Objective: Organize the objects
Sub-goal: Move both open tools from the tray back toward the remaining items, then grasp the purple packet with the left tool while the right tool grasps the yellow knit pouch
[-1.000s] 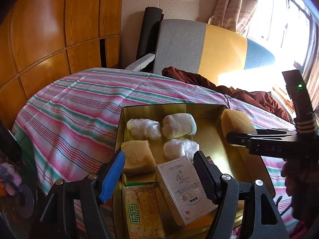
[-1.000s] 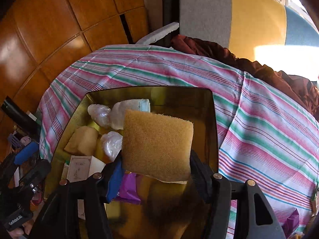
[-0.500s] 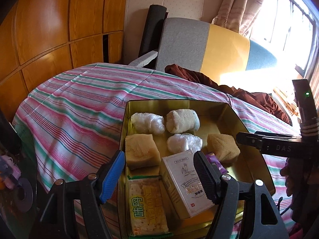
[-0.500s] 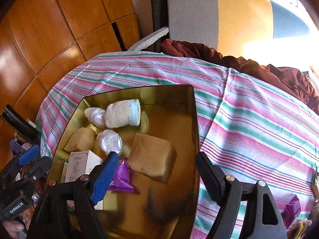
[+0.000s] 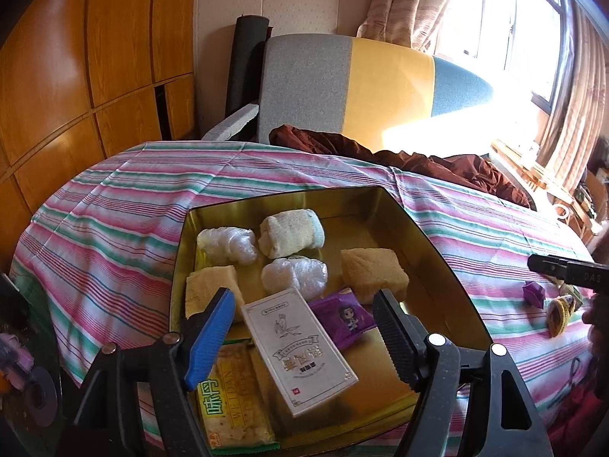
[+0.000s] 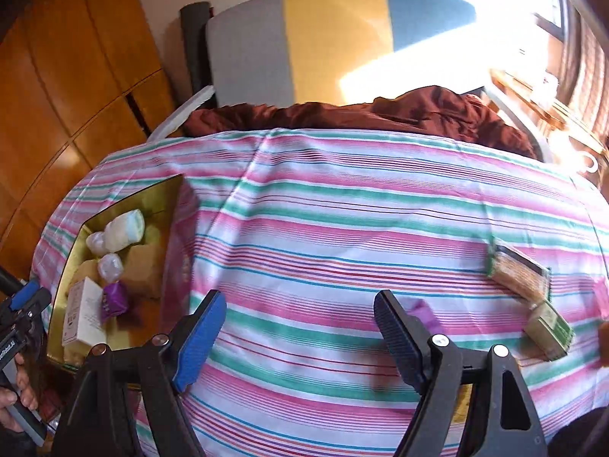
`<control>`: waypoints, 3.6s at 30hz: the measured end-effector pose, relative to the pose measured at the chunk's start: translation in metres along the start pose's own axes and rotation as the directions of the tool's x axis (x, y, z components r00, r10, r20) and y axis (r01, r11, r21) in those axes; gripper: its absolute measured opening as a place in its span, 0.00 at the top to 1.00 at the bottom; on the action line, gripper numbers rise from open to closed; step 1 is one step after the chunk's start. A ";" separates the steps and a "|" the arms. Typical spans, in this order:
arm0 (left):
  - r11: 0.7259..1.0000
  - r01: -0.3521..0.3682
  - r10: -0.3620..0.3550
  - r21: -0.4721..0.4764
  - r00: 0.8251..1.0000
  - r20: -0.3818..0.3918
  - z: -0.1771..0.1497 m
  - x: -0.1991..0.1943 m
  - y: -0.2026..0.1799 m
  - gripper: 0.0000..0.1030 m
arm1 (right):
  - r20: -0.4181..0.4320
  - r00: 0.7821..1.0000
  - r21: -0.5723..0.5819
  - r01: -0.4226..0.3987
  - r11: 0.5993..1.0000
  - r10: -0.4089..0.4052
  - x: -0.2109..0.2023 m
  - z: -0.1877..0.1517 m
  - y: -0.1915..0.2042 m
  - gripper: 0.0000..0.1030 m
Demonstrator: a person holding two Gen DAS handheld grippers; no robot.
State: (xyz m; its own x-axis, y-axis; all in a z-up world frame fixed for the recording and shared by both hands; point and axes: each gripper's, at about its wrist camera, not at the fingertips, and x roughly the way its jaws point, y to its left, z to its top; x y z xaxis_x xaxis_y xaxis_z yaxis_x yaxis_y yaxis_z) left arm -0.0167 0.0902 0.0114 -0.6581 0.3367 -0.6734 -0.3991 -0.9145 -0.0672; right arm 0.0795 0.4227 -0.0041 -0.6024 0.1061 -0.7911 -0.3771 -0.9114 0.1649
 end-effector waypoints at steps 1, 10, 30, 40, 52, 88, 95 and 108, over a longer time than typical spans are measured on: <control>1.000 0.008 -0.008 0.011 1.000 0.000 0.000 0.000 -0.005 0.26 | 0.012 1.000 0.037 0.021 0.999 -0.022 -0.005 0.000 -0.016 0.21; 0.989 0.080 -0.078 0.126 0.997 -0.014 0.006 0.005 -0.058 0.26 | 0.065 0.975 0.445 0.164 0.881 -0.214 -0.032 -0.017 -0.144 0.20; 0.848 0.370 -0.308 0.379 0.927 -0.215 -0.022 0.057 -0.236 0.27 | 0.129 0.981 0.747 -0.001 0.665 -0.143 -0.047 -0.052 -0.212 0.20; 0.746 0.445 -0.366 0.496 0.896 -0.252 -0.016 0.089 -0.313 0.27 | 0.182 0.973 0.805 -0.065 0.589 -0.140 -0.055 -0.065 -0.227 0.20; 0.648 0.496 -0.388 0.579 0.868 -0.310 -0.018 0.132 -0.364 0.27 | 0.133 0.987 0.801 -0.053 0.596 -0.091 -0.039 -0.061 -0.228 0.17; 0.810 0.438 -0.387 0.391 0.899 -0.206 -0.069 0.104 -0.262 0.60 | -0.309 0.950 0.467 0.187 0.864 -0.038 0.032 -0.047 -0.161 0.17; 0.810 0.441 -0.390 0.387 0.897 -0.206 -0.069 0.105 -0.261 0.59 | -0.356 0.930 0.358 0.228 0.905 -0.093 0.038 -0.047 -0.145 0.36; 0.812 0.428 -0.378 0.398 0.904 -0.199 -0.068 0.104 -0.264 0.59 | -0.226 0.972 0.287 0.132 0.949 -0.066 0.033 -0.030 -0.134 0.52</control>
State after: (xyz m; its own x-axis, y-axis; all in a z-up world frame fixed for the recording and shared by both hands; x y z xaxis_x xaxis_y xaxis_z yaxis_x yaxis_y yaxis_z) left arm 0.0639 0.3516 -0.0912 -0.3166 0.6056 -0.7301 -0.8594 -0.5089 -0.0494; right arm 0.1312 0.5360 -0.0698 -0.4017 0.0738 -0.9128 -0.6392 -0.7364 0.2217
